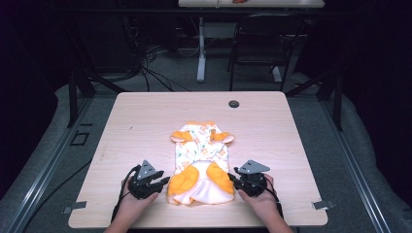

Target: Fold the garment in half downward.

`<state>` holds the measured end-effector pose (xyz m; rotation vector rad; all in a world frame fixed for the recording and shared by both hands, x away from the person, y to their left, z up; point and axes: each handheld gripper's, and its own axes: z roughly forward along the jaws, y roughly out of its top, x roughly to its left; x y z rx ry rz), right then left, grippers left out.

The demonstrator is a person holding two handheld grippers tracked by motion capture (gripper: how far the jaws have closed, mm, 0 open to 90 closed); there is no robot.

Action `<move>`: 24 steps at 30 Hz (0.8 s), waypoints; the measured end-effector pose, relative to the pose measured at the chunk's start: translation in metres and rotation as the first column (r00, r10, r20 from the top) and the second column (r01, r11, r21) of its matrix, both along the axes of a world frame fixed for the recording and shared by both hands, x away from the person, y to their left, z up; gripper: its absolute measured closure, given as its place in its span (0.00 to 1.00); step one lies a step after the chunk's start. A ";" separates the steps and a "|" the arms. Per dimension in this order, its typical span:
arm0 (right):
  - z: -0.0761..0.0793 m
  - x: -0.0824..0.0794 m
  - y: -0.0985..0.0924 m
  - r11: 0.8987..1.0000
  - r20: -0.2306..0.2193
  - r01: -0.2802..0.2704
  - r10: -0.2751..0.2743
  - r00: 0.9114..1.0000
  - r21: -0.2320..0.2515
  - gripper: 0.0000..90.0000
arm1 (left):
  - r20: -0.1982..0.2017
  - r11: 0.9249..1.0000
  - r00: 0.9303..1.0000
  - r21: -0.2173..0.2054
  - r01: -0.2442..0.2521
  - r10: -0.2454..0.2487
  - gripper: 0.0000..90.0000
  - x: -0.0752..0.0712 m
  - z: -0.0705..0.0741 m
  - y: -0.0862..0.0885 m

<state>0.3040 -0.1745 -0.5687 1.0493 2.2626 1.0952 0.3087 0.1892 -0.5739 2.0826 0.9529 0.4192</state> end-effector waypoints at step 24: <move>-0.011 0.018 0.043 0.988 -0.066 -0.113 0.106 0.992 -0.110 1.00 | -0.001 0.998 0.999 0.044 0.052 -0.052 0.96 0.009 -0.008 -0.037</move>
